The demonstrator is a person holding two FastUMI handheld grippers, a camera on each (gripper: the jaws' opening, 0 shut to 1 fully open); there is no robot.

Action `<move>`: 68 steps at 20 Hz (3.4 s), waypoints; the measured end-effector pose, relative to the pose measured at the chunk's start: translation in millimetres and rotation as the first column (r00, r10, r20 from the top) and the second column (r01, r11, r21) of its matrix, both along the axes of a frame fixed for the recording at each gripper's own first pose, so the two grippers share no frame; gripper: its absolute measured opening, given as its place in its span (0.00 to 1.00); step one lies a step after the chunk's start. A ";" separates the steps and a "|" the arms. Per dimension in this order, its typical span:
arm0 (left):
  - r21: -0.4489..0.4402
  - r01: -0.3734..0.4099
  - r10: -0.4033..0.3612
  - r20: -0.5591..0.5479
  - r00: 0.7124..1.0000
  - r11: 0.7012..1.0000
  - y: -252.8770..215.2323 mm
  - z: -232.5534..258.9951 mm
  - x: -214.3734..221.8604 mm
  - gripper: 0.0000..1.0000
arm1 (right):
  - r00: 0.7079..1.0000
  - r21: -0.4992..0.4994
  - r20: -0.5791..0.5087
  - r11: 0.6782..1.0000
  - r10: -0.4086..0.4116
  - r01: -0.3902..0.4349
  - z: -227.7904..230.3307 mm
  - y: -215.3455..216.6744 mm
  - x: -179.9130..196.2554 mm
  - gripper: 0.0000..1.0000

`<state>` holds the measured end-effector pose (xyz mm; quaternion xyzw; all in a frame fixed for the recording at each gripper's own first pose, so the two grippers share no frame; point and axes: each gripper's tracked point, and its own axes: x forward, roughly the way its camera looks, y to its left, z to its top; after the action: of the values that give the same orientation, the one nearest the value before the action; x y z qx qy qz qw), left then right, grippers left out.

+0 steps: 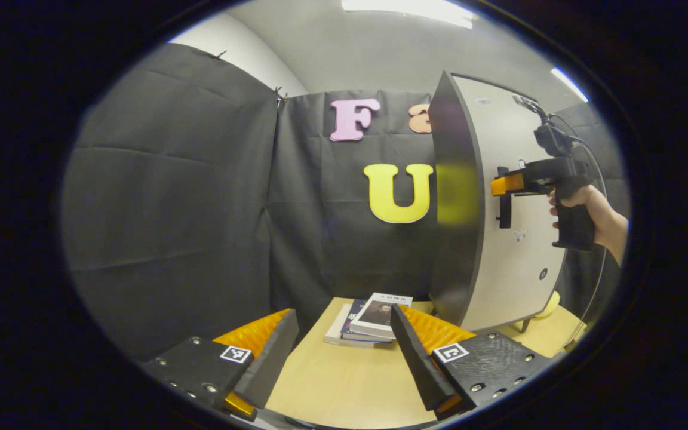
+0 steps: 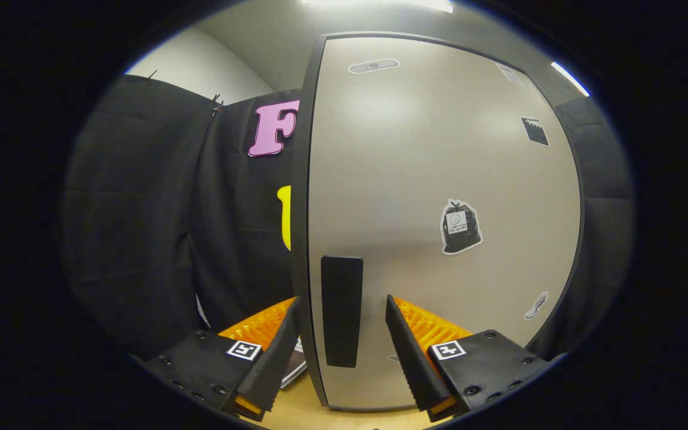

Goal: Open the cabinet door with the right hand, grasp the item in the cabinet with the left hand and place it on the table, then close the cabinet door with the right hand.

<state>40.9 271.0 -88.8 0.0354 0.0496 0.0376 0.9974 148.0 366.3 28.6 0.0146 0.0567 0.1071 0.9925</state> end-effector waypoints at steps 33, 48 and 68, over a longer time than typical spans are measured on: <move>-0.072 0.062 -0.064 -0.026 0.998 0.995 -58.5 -10.5 -29.6 0.93 | 0.980 -0.005 -0.084 0.984 0.179 -0.180 4.2 -0.4 -37.7 0.13; -0.114 -0.071 0.071 -0.009 0.997 0.991 -163.6 13.6 -115.5 0.93 | 0.902 0.079 -0.057 0.902 0.428 -0.424 4.3 -21.7 -66.0 0.15; -0.138 -0.073 0.066 -0.054 0.996 0.988 -272.8 -12.7 -179.3 0.93 | 0.870 0.110 -0.053 0.869 0.490 -0.482 -2.5 -63.3 -68.5 0.13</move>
<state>-138.4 -1.7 -101.5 -0.0354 0.0780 0.0678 0.9940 79.6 303.1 26.1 0.0503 0.0928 0.3553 0.9288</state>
